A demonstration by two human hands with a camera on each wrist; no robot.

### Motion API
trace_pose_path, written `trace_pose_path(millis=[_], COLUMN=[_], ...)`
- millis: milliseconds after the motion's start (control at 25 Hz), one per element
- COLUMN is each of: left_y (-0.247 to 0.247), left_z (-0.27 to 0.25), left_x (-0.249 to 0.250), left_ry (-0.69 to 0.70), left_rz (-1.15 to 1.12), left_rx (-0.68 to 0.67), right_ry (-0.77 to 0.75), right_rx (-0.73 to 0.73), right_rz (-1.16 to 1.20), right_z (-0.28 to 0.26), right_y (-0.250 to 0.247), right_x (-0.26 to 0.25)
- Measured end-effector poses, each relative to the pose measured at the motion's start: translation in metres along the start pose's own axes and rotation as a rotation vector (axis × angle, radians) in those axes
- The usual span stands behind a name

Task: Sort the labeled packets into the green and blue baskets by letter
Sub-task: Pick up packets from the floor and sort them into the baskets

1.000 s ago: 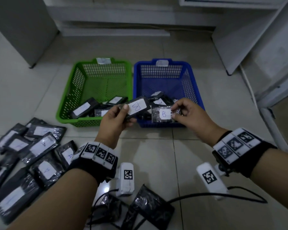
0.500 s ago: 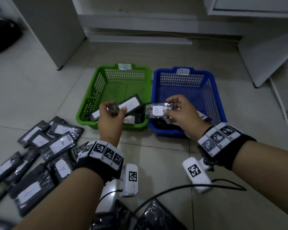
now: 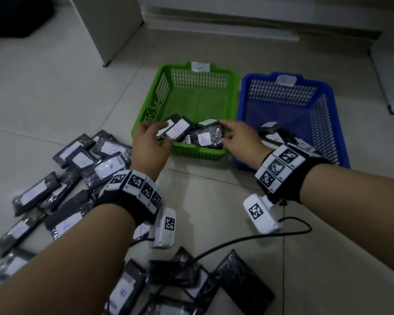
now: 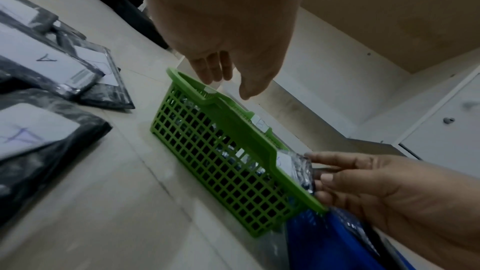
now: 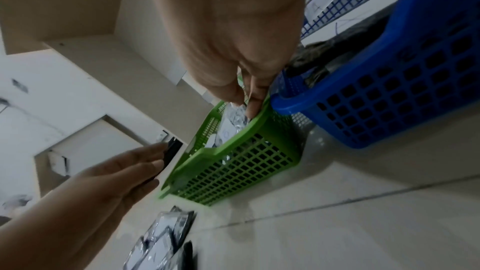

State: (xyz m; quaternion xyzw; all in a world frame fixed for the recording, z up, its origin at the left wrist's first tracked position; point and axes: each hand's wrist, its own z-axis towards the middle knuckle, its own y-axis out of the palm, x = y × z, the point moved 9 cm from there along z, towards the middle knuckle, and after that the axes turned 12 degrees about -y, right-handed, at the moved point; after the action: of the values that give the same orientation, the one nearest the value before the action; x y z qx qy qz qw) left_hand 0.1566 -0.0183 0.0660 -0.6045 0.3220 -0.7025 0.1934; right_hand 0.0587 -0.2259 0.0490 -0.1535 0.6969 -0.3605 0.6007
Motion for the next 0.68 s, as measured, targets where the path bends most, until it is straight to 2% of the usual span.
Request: trace_pose_path(millis=[80, 160, 200, 280, 360, 440, 520, 600, 680], left_y=[-0.002, 0.007, 0.012, 0.020, 0.029, 0.045, 0.055, 0.056, 0.054], left_z=[-0.019, -0.039, -0.047, -0.062, -0.085, -0.117, -0.153, -0.179, -0.203], left_x=[0.007, 0.010, 0.010, 0.001, -0.016, -0.025, -0.035, -0.048, -0.068], left_ry=[0.174, 0.288, 0.291, 0.175, -0.018, -0.094, -0.083, -0.006, 0.019], left_rz=[-0.014, 0.001, 0.012, -0.019, -0.078, 0.001, 0.198, 0.409, 0.589], left_rx=[0.002, -0.105, -0.177, -0.324, -0.485, -0.713, -0.930, -1.020, -1.070], right_ry=[-0.055, -0.081, -0.107, -0.168, -0.183, -0.120, -0.056, -0.026, -0.046], right_rx=[0.016, 0.084, 0.137, 0.220, 0.209, 0.128, -0.004, -0.205, -0.495], right_rz=[-0.115, -0.063, -0.020, 0.054, 0.124, 0.163, 0.134, 0.065, -0.083], right_z=[-0.012, -0.026, -0.033, -0.055, -0.079, -0.102, -0.121, -0.139, -0.159], right_y=[0.001, -0.001, -0.004, -0.006, 0.008, 0.034, 0.059, 0.081, 0.106], right_x=[-0.005, -0.008, -0.011, -0.018, -0.016, -0.005, 0.008, 0.015, 0.013])
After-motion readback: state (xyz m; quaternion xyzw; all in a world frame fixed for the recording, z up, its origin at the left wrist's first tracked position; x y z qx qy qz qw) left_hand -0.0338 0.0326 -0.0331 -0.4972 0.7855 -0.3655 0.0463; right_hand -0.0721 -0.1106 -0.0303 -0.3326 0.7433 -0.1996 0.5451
